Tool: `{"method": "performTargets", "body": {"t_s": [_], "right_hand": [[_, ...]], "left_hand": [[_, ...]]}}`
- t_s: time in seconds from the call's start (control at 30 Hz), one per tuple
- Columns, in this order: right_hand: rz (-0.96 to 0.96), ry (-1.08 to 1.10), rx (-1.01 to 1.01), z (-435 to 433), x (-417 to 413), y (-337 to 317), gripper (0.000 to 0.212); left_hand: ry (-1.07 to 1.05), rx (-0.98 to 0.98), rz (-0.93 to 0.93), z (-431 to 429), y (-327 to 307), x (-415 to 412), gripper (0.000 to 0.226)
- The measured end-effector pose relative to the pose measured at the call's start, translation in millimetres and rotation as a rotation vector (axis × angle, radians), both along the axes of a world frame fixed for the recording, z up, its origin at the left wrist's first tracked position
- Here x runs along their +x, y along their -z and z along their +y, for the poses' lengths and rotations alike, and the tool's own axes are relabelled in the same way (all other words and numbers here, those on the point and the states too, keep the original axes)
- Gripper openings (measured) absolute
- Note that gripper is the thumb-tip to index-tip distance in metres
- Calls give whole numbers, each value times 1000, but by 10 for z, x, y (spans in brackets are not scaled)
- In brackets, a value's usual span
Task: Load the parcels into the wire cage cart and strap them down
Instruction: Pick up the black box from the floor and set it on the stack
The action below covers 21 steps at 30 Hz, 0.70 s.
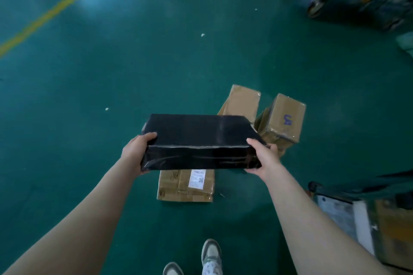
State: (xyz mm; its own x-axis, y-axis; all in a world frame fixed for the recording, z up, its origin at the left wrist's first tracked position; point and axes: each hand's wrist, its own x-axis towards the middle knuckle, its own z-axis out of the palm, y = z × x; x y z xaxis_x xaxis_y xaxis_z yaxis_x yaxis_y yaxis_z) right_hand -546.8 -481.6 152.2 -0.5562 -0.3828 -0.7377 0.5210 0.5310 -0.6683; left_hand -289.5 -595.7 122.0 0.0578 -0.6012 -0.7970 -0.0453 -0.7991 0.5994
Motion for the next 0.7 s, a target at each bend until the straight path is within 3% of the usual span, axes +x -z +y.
{"method": "performTargets", "body": {"t_s": [0.37,0.53,0.7], "right_hand": [[134,171,-160,626,-332,-1635,37],[172,267,-163,1279,-458,-1902,39],[102,392,-116,2074,-551,-1876,48]], "left_hand": [[205,-170,91,270,-1638,-668,30],[351,-145,138,682,-1927,-891,46],[488,-103,172,1253,-2052,-1154,40]]}}
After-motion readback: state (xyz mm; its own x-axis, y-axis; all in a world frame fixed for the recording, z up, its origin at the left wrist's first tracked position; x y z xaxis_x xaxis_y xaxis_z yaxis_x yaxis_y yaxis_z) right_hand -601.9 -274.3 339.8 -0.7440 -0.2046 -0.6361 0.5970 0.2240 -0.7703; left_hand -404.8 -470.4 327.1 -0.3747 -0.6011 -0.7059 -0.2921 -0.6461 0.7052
